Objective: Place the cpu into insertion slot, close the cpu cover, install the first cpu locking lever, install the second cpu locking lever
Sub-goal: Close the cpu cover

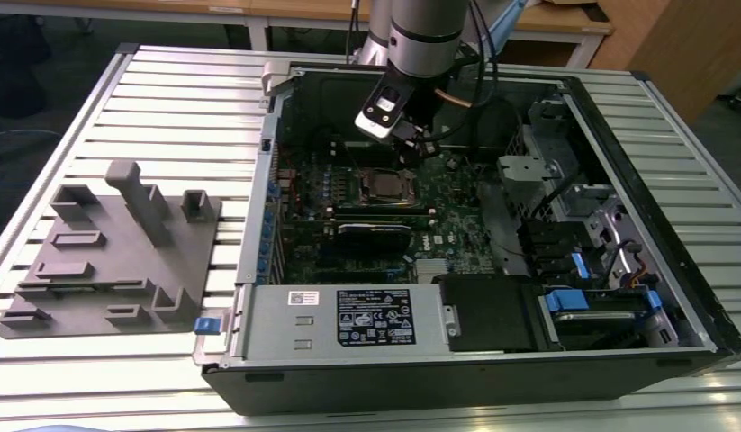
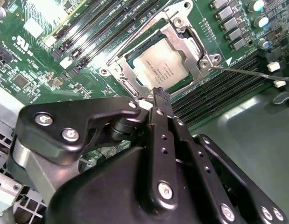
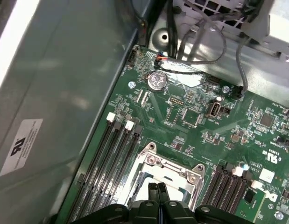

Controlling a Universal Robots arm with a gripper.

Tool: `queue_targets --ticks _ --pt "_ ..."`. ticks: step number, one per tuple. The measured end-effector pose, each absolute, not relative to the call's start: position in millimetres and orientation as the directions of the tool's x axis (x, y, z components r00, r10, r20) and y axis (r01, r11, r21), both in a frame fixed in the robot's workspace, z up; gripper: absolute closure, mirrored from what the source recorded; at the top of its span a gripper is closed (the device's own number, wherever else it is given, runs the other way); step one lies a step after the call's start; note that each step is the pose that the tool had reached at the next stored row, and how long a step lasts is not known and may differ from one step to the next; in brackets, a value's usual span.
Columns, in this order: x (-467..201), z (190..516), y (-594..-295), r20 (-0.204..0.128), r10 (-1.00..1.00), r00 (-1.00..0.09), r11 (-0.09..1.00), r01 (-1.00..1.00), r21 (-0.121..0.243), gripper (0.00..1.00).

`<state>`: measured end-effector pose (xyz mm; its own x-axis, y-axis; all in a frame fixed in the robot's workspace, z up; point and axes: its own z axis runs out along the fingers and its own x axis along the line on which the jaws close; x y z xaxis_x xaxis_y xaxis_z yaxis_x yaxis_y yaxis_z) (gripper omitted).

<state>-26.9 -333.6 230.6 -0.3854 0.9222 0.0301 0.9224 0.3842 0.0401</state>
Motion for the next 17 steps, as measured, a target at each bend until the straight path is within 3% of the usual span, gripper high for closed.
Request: queue_targets --ticks 9,17 --pt "-26.8 230.6 -333.6 0.030 0.919 -0.394 0.392 0.919 0.040 0.89" --pt "-26.8 230.5 -333.6 0.030 0.870 -0.492 0.490 0.871 0.040 0.89"
